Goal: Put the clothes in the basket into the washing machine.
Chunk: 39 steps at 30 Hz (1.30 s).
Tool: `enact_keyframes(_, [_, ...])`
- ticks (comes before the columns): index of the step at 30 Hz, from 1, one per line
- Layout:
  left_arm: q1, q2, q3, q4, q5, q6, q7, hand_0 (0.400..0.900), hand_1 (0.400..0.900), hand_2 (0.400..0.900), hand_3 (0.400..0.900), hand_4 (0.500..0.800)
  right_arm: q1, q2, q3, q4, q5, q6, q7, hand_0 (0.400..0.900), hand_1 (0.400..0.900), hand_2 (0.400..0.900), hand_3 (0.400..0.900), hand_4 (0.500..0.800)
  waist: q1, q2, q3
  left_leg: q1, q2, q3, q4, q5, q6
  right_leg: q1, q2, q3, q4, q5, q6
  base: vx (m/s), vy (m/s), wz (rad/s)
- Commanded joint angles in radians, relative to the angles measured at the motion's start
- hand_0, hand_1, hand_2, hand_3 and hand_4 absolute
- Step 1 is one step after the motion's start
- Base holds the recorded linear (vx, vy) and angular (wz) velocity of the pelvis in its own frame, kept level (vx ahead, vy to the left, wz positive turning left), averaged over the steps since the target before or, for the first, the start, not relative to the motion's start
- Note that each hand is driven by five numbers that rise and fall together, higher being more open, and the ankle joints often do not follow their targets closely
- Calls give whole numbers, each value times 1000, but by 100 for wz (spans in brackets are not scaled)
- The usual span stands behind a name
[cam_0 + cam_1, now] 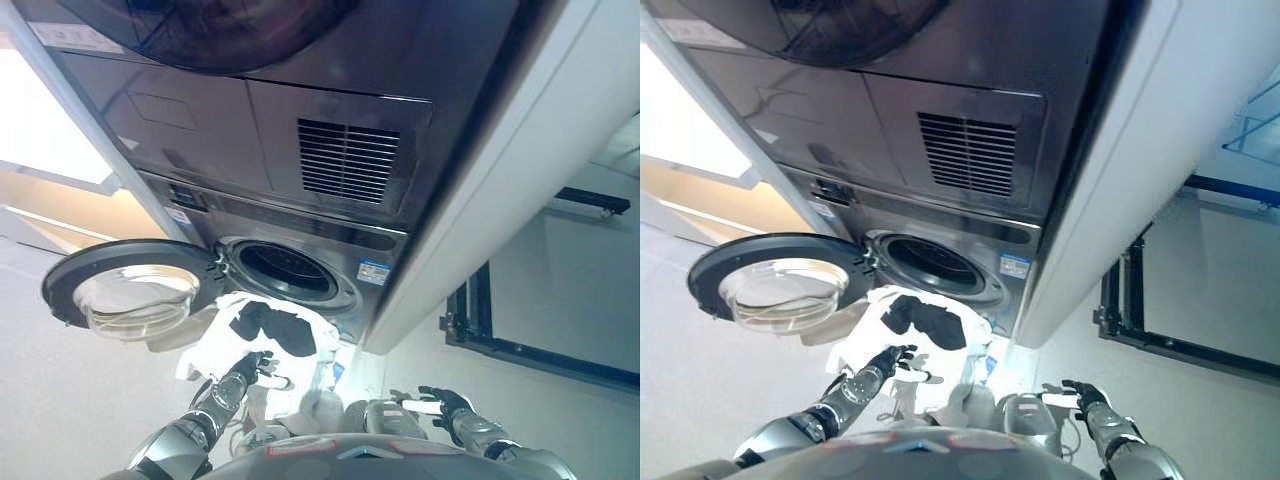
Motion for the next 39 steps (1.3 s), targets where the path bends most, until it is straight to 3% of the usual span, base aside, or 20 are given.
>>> enact_keyframes(1, [-15,27,5,9,-6,-33,3,900,900,900,900,800,-1,-49,6,-26,25,-27,-6,900,900,900,900,800,10,11,-12,-109,-7,-90,13,43,1,-38,-5,25,-169,191,-69,257,36,81])
enact_keyframes(2, [-24,24,1,13,-6,-39,3,900,900,900,900,800,-11,-50,28,-38,8,-29,-9,900,900,900,900,800,11,10,-8,-102,-21,-120,11,32,-1,-46,-9,39,-298,134,-76,247,11,75])
enact_keyframes(5, [-44,14,-6,22,7,-47,10,900,900,900,900,800,-42,-35,70,-80,-21,-33,-14,900,900,900,900,800,32,-18,-18,-82,-56,-169,8,2,-11,-44,-26,29,-604,86,-52,250,-68,76])
enact_keyframes(7, [-40,16,13,30,5,-44,13,900,900,900,900,800,-59,-22,98,-99,-40,-32,-11,900,900,900,900,800,51,-39,-24,-57,-55,-191,12,-19,-26,-24,-55,-61,-729,120,-39,241,-193,98])
enact_keyframes(8, [-38,21,17,37,8,-37,13,900,900,900,900,800,-63,-15,110,-96,-27,-33,-6,900,900,900,900,800,66,-61,-39,-66,-47,-233,21,-17,-51,24,-47,-37,-725,100,-56,179,-198,116])
enact_keyframes(9, [-37,21,17,36,8,-37,13,900,900,900,900,800,-63,-14,110,-96,-27,-33,-6,900,900,900,900,800,62,-61,-40,-67,-47,-236,21,-17,-52,23,-47,-41,-721,97,-57,146,-194,143])
enact_keyframes(10, [-42,19,15,43,8,-37,14,900,900,900,900,800,-61,-13,109,-95,-18,-35,-4,900,900,900,900,800,69,-67,-45,-75,-36,-256,21,-8,-68,36,-42,-55,-720,85,-65,175,-253,134])
enact_keyframes(11, [-45,15,4,43,19,-39,14,900,900,900,900,800,-52,-13,107,-96,-9,-38,1,900,900,900,900,800,76,-82,-58,-91,-9,-273,26,-4,-95,71,-52,-120,-751,77,-78,176,-253,139])
enact_keyframes(12, [-44,15,4,43,19,-39,14,900,900,900,900,800,-52,-13,107,-96,-9,-38,1,900,900,900,900,800,67,-82,-57,-90,-9,-282,26,-4,-96,77,-53,-129,-755,77,-79,166,-250,140])
enact_keyframes(13, [-48,13,-2,33,23,-40,16,900,900,900,900,800,-50,-13,109,-96,-6,-41,-2,900,900,900,900,800,60,-91,-57,-115,6,-243,52,-13,-103,96,-62,-160,-764,73,-83,72,-182,130])
enact_keyframes(14, [-73,5,-34,-4,52,-38,20,900,900,900,900,800,-56,-26,104,-100,14,-51,-20,900,900,900,900,800,34,-113,-44,-175,60,-36,142,-28,-92,125,-74,-198,-771,55,-97,68,-219,149])
enact_keyframes(15, [-86,1,-50,-10,61,-37,18,900,900,900,900,800,-60,-27,100,-97,22,-49,-26,900,900,900,900,800,20,-118,-45,-185,91,62,152,-30,-95,131,-77,-222,-775,54,-97,28,-149,100])
enact_keyframes(16, [-86,1,-51,-10,61,-36,18,900,900,900,900,800,-60,-27,100,-96,22,-49,-26,900,900,900,900,800,22,-118,-43,-182,92,65,152,-32,-95,132,-76,-219,-775,53,-97,176,-148,128])
enact_keyframes(17, [-142,31,-159,9,146,-20,-41,900,900,900,900,800,-482,-305,85,52,35,41,-1,900,900,900,900,800,73,-142,-90,-185,128,172,126,-1,-111,192,-100,-328,-812,52,-93,140,-93,104])
enact_keyframes(18, [-159,-4,-197,-42,179,-31,16,900,900,900,900,800,-195,-152,56,-16,72,-36,-44,900,900,900,900,800,33,-113,-59,-166,127,176,82,12,-113,195,-101,-327,-810,53,-86,139,-73,78])
enact_keyframes(19, [-190,2,-210,-47,240,-35,57,900,900,900,900,800,-81,-78,43,-82,116,-63,-74,900,900,900,900,800,-8,-97,-64,-150,130,193,46,17,-114,182,-97,-309,-806,50,-78,-14,57,-58])
enact_keyframes(20, [-203,20,-235,-51,299,-46,74,900,900,900,900,800,-31,-65,22,-124,114,-75,-84,900,900,900,900,800,-37,-86,-70,-134,135,213,22,17,-115,171,-96,-292,-804,48,-74,61,75,-74])
enact_keyframes(22, [-254,64,-298,-77,407,-54,47,900,900,900,900,800,30,-118,-66,-152,127,-81,-86,900,900,900,900,800,-78,-67,-84,-114,142,263,13,9,-118,158,-103,-275,-798,39,-63,111,88,-47])
enact_keyframes(27, [-296,92,-317,-44,556,-49,119,900,900,900,900,800,18,-177,-154,-222,138,-111,-109,900,900,900,900,800,-106,-46,-89,-89,135,307,3,-5,-112,133,-122,-253,-777,34,-56,94,55,-24])
enact_keyframes(39, [-343,97,-335,-59,671,-32,195,900,900,900,900,800,73,-199,-222,-284,134,-130,-153,900,900,900,900,800,-153,-20,-65,-86,134,340,3,-21,-114,103,-131,-236,-773,26,-46,45,28,-9])
